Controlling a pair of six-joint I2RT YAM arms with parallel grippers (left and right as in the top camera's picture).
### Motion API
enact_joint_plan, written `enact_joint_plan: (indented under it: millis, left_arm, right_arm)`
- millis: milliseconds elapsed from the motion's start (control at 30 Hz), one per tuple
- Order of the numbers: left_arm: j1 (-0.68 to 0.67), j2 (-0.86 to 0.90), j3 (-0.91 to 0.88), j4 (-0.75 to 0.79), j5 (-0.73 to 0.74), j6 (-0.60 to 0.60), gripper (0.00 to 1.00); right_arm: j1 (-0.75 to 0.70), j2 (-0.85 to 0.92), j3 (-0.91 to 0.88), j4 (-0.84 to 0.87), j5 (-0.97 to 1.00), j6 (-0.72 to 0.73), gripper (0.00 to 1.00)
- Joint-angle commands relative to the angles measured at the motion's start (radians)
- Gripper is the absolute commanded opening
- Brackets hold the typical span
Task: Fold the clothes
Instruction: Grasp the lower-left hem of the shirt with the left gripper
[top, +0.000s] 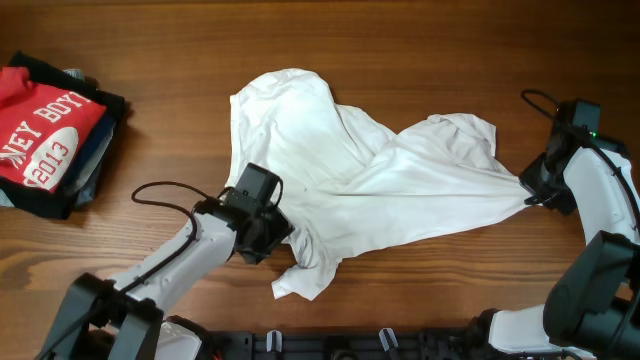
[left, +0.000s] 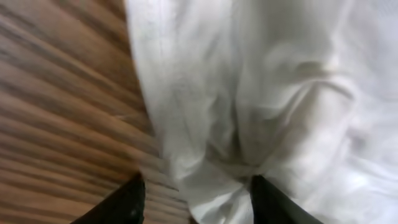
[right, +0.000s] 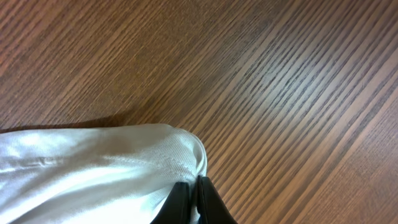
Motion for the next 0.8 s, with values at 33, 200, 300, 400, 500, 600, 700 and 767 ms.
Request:
enact_joint_plan:
  millis: [33, 200, 300, 400, 500, 600, 700, 767]
  left_arm:
    - [0.002, 0.086, -0.027, 0.072, 0.000, -0.019, 0.38]
    - [0.002, 0.086, -0.027, 0.041, 0.000, -0.018, 0.18]
    - [0.002, 0.086, -0.027, -0.040, 0.000, -0.008, 0.29]
    - [0.002, 0.086, -0.027, -0.066, 0.000, -0.008, 0.39]
    - [0.002, 0.086, -0.027, -0.065, -0.002, -0.008, 0.38]
    - [0.002, 0.086, -0.027, -0.069, -0.050, -0.052, 0.36]
    - [0.002, 0.086, -0.027, -0.050, -0.068, -0.098, 0.33]
    - [0.002, 0.081, -0.027, -0.042, -0.076, -0.098, 0.34]
  right_arm:
    - [-0.005, -0.010, -0.002, -0.001, -0.013, -0.011, 0.04]
    - [-0.005, -0.010, -0.002, 0.000, -0.013, -0.011, 0.04]
    - [-0.005, -0.010, -0.002, 0.000, -0.013, -0.011, 0.04]
    - [-0.005, -0.010, -0.002, 0.000, -0.013, -0.011, 0.04]
    - [-0.005, -0.010, -0.002, 0.000, -0.013, -0.012, 0.04]
    - [-0.005, -0.010, -0.002, 0.000, -0.014, -0.012, 0.04]
    - [-0.005, -0.010, -0.002, 0.000, -0.017, -0.016, 0.05]
    - [-0.005, -0.010, -0.002, 0.000, -0.017, -0.027, 0.04]
